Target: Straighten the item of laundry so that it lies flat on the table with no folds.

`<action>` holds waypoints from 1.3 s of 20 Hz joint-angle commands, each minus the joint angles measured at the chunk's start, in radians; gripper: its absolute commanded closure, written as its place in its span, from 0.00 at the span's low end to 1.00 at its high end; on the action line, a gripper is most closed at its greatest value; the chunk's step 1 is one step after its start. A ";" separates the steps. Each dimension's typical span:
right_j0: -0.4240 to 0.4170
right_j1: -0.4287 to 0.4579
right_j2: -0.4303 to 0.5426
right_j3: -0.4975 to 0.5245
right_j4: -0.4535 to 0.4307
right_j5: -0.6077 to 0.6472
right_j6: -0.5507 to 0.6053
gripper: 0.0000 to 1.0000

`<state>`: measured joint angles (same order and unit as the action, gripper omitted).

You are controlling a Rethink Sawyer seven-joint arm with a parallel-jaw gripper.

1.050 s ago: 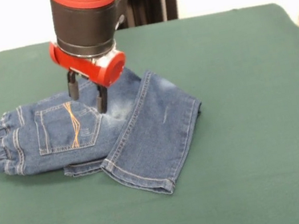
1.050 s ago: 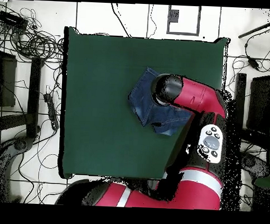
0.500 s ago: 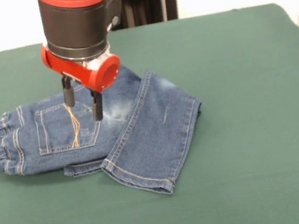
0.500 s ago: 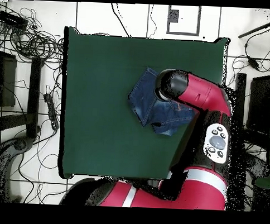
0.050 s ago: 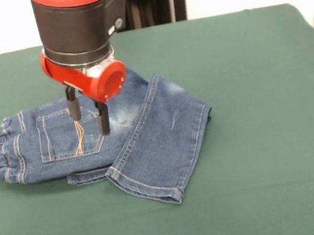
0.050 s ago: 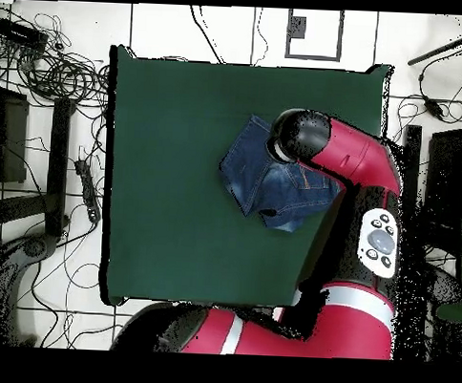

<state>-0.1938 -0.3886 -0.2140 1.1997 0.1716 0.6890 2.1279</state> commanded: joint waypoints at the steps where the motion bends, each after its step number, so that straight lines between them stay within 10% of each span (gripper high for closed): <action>1: -0.004 0.079 0.196 0.035 0.089 -0.084 0.134 0.00; 26: 0.051 0.198 0.148 -0.050 0.220 0.173 0.185 0.00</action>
<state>-0.1763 -0.2223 -0.1667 1.1582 0.3533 0.6951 2.1279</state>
